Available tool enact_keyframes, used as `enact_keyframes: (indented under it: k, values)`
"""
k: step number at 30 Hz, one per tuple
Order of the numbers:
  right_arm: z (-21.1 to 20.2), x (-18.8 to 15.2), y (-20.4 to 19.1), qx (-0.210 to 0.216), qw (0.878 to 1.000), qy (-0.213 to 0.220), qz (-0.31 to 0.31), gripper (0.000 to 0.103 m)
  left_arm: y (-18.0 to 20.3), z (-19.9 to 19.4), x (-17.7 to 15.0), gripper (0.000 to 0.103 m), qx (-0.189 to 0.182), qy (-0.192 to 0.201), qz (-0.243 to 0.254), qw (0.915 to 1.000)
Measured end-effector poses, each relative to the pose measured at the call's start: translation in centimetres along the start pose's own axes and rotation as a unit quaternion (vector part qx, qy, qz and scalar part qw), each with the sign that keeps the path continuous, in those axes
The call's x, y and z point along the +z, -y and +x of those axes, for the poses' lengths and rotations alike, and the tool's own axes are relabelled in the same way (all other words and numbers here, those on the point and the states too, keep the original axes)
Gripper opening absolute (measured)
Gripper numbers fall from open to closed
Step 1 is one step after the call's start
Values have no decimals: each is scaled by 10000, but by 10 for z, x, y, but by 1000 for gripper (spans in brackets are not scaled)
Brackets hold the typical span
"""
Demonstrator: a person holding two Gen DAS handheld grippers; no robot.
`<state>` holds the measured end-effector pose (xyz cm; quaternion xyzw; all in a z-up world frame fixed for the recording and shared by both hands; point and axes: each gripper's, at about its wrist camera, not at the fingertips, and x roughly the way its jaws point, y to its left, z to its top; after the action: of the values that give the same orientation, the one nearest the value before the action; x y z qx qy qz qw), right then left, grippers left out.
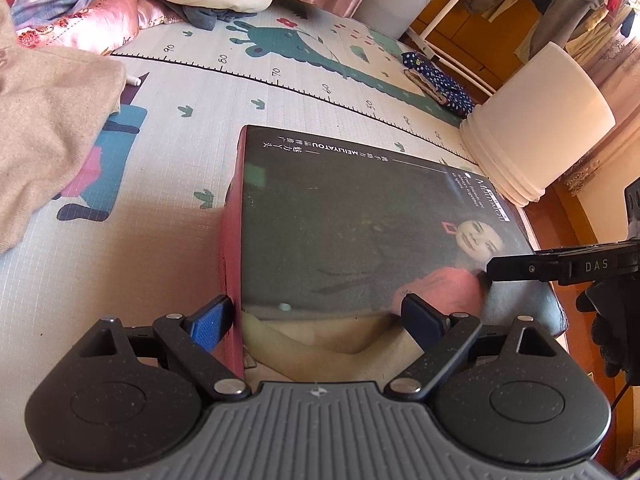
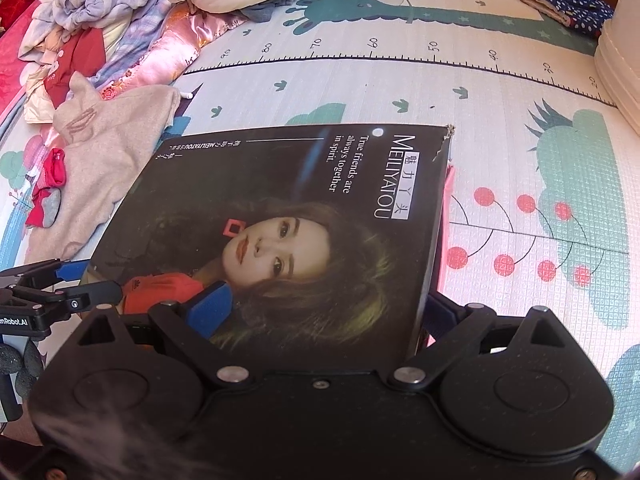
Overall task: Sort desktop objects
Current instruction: 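Carry the black lid with the right gripper over the pink box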
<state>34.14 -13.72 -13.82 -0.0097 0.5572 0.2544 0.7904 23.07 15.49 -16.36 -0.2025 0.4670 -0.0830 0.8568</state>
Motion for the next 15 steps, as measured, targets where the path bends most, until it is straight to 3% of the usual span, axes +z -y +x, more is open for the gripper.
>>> enact_keyframes:
  k: [4, 15]
  values:
    - [3, -3, 2, 23, 9999, -126, 68, 99, -2, -4, -1, 91, -86, -52, -165, 9998]
    - [4, -6, 6, -66, 9995, -310, 70, 99, 5, -1, -6, 91, -13, -121, -51, 9999]
